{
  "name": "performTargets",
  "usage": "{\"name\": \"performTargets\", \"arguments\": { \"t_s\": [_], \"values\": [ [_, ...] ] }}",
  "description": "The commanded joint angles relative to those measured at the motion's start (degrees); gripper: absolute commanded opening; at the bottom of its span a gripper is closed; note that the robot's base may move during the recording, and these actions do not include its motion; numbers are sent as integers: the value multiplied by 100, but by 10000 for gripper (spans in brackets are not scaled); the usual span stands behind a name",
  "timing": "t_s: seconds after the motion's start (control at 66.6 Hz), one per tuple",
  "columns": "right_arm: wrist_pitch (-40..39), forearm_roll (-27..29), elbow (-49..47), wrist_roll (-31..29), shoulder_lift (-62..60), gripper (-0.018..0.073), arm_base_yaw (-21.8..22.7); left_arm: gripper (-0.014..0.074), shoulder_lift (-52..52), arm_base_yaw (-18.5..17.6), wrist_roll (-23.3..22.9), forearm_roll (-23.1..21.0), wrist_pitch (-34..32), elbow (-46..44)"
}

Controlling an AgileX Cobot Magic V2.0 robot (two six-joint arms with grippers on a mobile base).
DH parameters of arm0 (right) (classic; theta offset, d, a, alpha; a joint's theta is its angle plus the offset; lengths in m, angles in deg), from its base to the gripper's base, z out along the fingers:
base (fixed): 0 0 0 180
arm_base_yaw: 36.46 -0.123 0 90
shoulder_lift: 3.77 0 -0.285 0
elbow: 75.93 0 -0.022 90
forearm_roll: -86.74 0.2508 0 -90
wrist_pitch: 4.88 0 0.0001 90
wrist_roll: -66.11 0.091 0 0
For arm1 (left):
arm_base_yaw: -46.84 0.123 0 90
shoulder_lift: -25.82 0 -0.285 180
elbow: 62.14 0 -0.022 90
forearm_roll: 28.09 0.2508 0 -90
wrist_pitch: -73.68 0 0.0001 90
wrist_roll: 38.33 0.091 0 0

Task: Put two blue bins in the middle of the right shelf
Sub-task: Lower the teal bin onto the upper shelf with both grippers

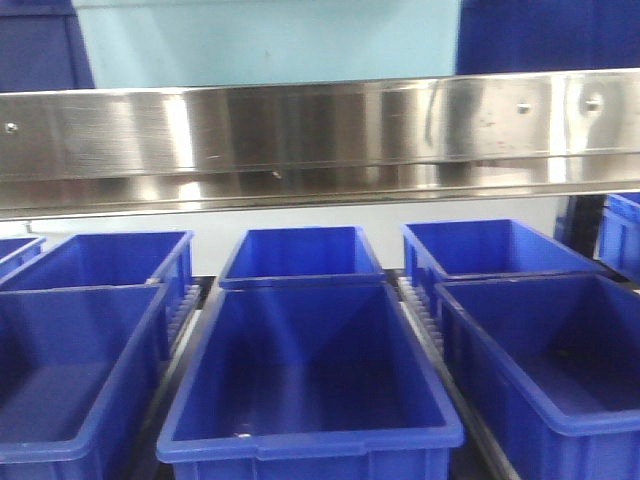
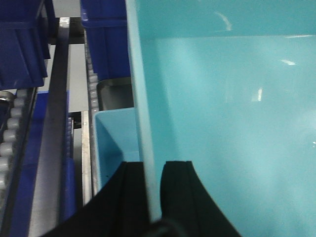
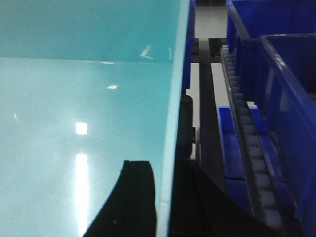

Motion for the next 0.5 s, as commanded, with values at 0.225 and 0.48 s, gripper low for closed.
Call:
{"name": "performTargets", "arguments": {
  "t_s": [0.225, 0.48],
  "values": [
    [-399, 69, -78, -77, -73, -162, -19, -111, 67, -11, 47, -101, -230, -61],
    [-399, 69, -78, -77, -73, -162, -19, -111, 67, -11, 47, -101, -230, -61]
  ]
}}
